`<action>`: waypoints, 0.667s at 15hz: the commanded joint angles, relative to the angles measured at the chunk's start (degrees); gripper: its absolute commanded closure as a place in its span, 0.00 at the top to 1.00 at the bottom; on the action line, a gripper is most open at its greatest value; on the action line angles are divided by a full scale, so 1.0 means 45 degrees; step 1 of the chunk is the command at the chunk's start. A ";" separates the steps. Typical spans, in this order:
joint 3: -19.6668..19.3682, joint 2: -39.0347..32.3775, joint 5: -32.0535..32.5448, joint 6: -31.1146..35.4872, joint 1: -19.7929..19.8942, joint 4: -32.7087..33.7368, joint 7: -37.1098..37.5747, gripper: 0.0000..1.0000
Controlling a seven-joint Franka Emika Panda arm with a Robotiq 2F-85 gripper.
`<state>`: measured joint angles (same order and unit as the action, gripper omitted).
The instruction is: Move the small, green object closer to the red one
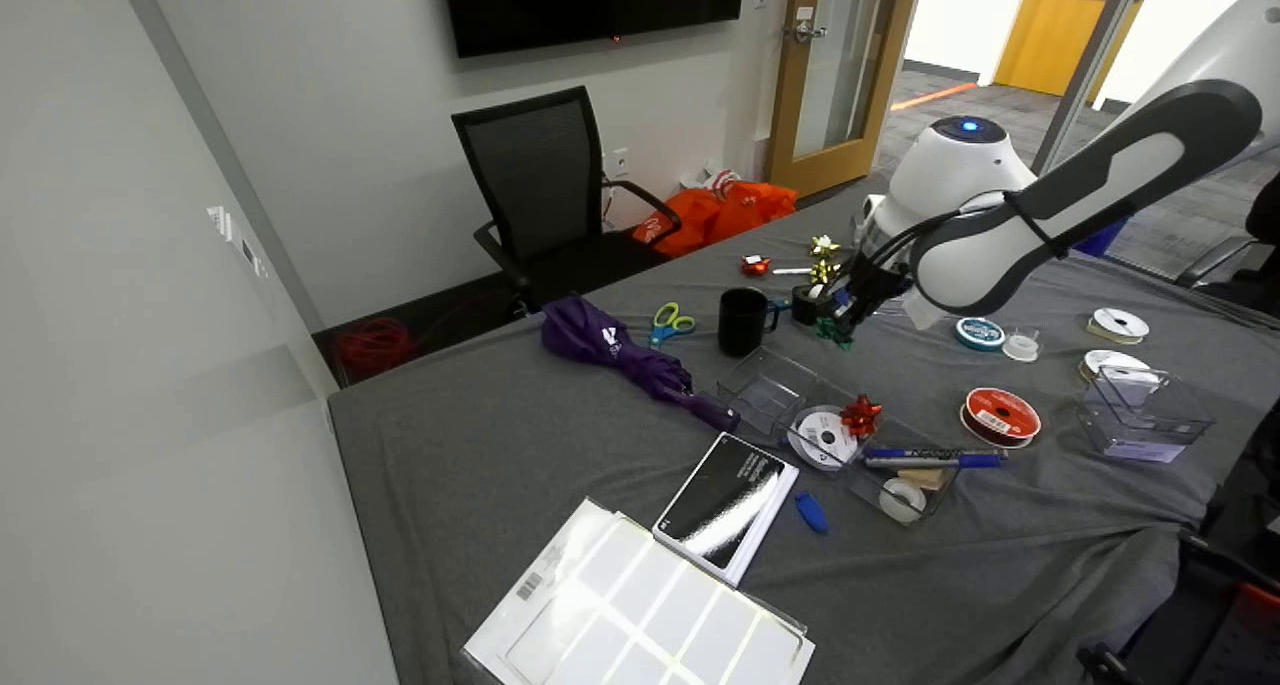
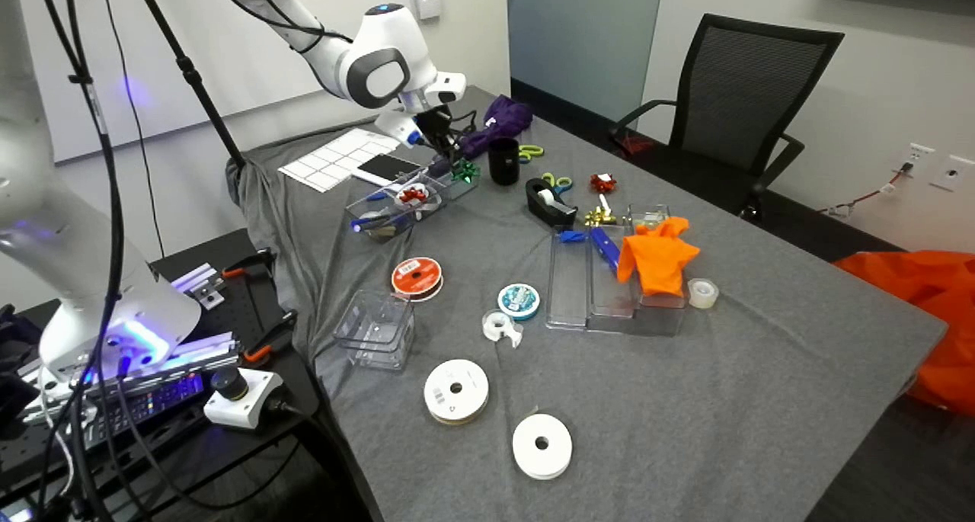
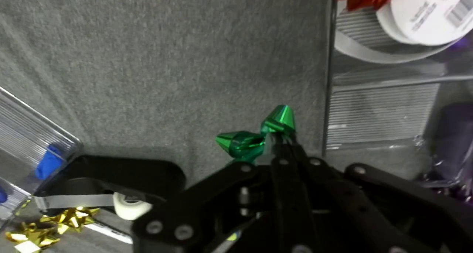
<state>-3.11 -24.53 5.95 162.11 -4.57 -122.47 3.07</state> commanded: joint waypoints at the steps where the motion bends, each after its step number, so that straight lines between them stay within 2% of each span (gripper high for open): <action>1: 0.1189 0.0513 -0.0132 0.0146 0.0620 -0.1044 -0.2032 0.00; 5: 0.2061 0.0420 -0.0229 -0.0410 0.0802 -0.1235 -0.3315 0.00; 9: 0.2446 0.0366 -0.0227 -0.0646 0.0890 -0.1314 -0.3944 0.00; 10: 0.2389 0.0362 -0.0152 -0.0971 0.0833 -0.1249 -0.3957 0.26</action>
<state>6.31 -24.19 5.73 160.78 -2.30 -127.13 -11.61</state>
